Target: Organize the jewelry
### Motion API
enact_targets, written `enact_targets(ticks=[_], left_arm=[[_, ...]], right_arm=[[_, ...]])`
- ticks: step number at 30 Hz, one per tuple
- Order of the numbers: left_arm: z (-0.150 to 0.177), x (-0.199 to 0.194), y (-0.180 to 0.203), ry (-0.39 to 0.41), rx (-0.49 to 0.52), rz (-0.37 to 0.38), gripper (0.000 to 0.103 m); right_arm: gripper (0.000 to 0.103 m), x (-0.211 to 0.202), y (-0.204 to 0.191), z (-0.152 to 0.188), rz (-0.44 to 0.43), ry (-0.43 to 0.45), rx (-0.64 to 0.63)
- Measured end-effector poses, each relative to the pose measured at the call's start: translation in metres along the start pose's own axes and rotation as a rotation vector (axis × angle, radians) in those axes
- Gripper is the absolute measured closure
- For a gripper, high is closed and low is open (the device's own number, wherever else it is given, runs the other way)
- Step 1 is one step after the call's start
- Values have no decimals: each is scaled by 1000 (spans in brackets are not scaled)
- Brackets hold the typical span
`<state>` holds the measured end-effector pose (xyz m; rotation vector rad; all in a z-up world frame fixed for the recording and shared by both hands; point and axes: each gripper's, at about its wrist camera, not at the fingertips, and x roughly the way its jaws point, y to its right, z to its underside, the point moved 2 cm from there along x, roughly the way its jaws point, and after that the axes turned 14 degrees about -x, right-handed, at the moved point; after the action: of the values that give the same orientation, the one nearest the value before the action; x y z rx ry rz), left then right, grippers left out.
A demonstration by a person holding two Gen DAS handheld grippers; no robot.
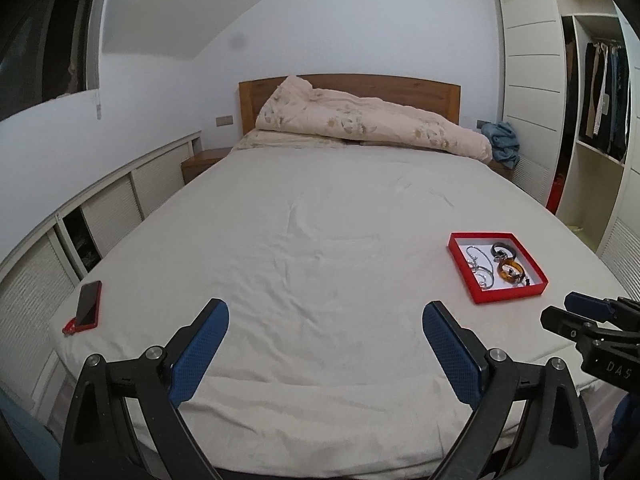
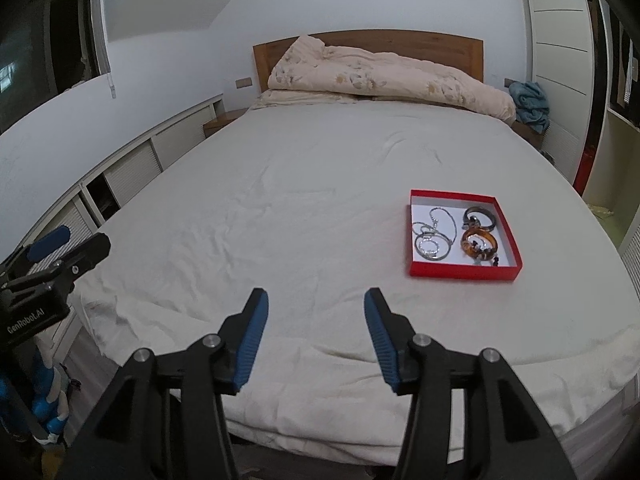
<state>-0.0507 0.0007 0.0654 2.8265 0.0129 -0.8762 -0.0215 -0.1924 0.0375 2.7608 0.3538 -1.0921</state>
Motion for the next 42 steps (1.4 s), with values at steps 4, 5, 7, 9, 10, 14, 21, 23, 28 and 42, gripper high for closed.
enact_targets(ticks=[4, 5, 7, 9, 10, 14, 21, 23, 28, 42], left_arm=[[5, -2, -2, -5, -3, -8, 7], [6, -2, -2, -4, -4, -10, 6], [7, -2, -1, -4, -5, -11, 5], [9, -2, 0, -4, -3, -13, 4], [9, -2, 0, -7, -2, -11, 4], [12, 0, 4, -20, 4, -7, 2], [16, 10, 12, -48, 14, -8, 1], [17, 14, 14, -59, 17, -9, 1], [22, 24, 17, -86, 20, -11, 1], [35, 55, 21, -151, 0, -11, 1]], right_arm=[[49, -1, -3, 5, 26, -3, -11], [48, -2, -2, 5, 31, -4, -11], [46, -3, -2, 6, 43, -3, -13], [40, -4, 0, 7, 60, 2, -11], [39, -5, 1, 8, 69, 5, -10], [34, -5, 7, 9, 103, 11, -6], [31, 0, 15, 13, 134, 10, -2], [31, 3, 17, 15, 137, 5, 0], [30, 12, 25, 20, 150, -13, 14], [30, 32, 41, 31, 211, -59, 13]])
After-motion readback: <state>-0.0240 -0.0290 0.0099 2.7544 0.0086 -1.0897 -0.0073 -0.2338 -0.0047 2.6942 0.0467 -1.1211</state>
